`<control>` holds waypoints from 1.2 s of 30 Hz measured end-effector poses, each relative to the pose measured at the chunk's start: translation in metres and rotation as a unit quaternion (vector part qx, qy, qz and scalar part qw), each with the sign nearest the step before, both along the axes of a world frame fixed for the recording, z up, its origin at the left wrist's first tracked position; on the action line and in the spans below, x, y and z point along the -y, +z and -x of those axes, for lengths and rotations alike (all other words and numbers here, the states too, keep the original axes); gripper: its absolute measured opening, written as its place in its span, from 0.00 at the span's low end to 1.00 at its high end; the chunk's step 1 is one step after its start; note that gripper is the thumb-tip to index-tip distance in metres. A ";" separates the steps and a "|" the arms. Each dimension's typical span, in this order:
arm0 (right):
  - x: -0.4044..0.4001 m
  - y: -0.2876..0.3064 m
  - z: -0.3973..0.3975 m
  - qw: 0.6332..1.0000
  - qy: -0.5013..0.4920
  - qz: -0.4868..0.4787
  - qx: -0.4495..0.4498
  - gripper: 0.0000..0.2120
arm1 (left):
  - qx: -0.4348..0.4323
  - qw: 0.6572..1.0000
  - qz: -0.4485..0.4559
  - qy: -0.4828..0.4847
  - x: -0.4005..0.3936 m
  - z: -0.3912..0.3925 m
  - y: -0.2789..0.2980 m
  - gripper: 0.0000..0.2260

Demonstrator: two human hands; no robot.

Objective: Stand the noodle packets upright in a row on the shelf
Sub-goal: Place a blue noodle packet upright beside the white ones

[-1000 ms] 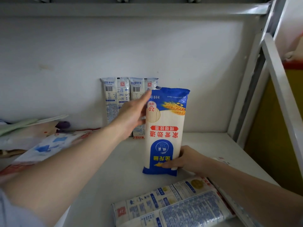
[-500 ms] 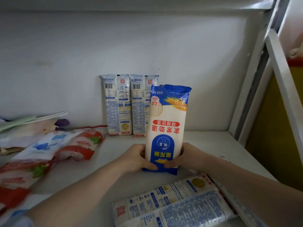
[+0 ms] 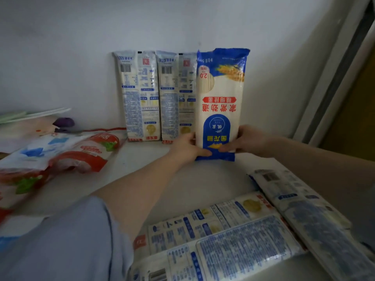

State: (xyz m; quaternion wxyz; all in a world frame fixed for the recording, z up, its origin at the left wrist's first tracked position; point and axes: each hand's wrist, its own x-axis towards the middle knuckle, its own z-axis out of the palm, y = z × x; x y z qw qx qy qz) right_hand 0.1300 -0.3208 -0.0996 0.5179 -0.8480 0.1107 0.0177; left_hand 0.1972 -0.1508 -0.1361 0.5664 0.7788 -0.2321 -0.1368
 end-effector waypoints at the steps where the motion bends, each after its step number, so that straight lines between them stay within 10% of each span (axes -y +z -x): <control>1: 0.003 -0.001 -0.004 1.000 -0.001 -0.004 0.003 0.19 | -0.001 1.000 0.004 0.007 0.004 -0.004 -0.002 0.25; 21: 0.034 -0.010 -0.065 1.000 -0.026 0.013 0.000 0.22 | 0.093 0.981 0.023 0.172 0.041 -0.033 -0.024 0.04; 36: 0.031 -0.018 -0.060 0.996 -0.067 -0.055 0.007 0.21 | 0.156 0.950 -0.075 0.259 0.037 -0.026 -0.023 0.08</control>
